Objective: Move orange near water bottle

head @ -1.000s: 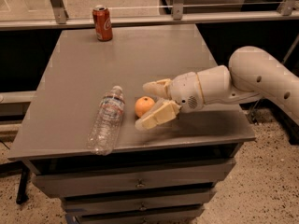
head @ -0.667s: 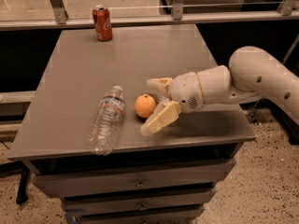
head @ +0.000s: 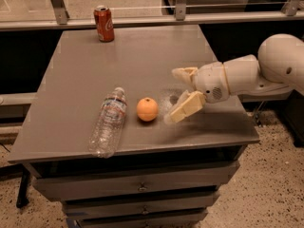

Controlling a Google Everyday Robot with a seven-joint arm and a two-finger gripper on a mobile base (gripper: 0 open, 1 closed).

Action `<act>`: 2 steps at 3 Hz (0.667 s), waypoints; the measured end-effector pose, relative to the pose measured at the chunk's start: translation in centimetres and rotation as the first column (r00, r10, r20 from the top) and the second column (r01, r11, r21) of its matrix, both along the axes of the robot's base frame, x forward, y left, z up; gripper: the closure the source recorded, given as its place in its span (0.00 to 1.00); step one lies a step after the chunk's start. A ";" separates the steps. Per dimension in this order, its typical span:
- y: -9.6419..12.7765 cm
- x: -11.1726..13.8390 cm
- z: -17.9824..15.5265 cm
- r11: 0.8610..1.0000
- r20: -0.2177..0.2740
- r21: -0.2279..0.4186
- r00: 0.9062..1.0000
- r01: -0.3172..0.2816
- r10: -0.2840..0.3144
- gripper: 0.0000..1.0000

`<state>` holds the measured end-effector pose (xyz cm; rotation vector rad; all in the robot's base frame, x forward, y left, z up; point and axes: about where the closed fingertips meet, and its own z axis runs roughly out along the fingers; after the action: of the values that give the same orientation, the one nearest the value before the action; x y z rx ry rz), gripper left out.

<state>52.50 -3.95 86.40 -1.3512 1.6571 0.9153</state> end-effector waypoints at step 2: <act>-9.9 7.4 5.6 0.983 0.177 -0.042 0.969 0.181 -0.170 0.00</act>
Offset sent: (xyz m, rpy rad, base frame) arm 0.1293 -0.1678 0.1163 -0.0076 -0.3015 -0.3472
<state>59.94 -13.80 91.95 -1.2614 1.6491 0.6329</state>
